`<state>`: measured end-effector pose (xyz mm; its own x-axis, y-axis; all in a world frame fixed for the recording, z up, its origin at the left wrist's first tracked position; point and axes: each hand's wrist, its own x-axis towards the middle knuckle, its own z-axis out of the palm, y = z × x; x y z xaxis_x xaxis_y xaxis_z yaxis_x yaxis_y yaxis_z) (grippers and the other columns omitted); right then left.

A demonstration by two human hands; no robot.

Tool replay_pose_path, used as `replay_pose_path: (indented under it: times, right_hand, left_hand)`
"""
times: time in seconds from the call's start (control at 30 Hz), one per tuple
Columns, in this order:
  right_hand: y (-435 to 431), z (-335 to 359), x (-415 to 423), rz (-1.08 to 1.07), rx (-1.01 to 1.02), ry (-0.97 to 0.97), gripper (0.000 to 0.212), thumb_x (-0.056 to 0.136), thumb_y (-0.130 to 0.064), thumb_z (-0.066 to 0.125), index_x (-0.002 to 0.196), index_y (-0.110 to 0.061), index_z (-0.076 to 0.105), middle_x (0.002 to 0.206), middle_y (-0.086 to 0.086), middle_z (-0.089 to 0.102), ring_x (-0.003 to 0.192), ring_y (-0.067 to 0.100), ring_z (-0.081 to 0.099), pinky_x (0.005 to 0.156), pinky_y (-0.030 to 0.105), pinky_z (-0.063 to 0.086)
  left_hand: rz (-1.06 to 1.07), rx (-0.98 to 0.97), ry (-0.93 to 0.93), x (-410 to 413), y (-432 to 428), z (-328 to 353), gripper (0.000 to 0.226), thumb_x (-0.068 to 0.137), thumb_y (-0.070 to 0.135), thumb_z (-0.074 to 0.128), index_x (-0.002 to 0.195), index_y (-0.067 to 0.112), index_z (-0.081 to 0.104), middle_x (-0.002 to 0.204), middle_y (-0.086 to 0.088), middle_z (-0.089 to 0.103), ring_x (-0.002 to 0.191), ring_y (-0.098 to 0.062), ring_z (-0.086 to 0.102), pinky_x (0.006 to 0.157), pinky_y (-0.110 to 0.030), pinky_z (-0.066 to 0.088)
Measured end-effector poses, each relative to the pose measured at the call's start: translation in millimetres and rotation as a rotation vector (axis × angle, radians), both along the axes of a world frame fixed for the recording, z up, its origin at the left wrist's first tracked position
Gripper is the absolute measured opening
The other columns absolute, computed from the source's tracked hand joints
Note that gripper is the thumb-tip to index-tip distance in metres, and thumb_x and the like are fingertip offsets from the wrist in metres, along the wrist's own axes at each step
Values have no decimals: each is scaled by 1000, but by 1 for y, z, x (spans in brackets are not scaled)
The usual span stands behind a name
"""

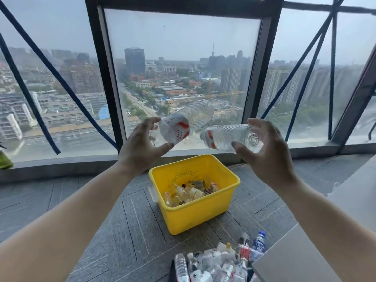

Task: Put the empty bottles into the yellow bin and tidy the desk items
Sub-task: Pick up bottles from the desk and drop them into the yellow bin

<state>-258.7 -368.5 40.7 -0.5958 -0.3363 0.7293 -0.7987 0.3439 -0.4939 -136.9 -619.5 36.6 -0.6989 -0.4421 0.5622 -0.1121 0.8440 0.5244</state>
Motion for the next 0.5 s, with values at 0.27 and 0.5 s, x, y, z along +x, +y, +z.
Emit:
replay_pose_path:
  times: [0.27, 0.5]
  right_hand:
    - [-95, -4, -128, -67, 269, -377, 83, 91, -53, 48, 151, -16, 4, 160, 8, 6, 145, 29, 16, 114, 41, 22]
    - [-111, -62, -155, -41, 504, -633, 85, 89, -63, 39, 152, -20, 0, 160, 4, 7, 145, 29, 15, 114, 42, 23]
  left_hand:
    - [198, -201, -383, -137, -65, 18, 96, 83, 55, 60, 151, 25, -2, 159, -7, 11, 139, -35, 30, 107, -50, 35]
    - [106, -192, -547, -140, -101, -41, 92, 86, 55, 54, 151, 27, -6, 160, -5, -4, 147, -24, 8, 117, -46, 18]
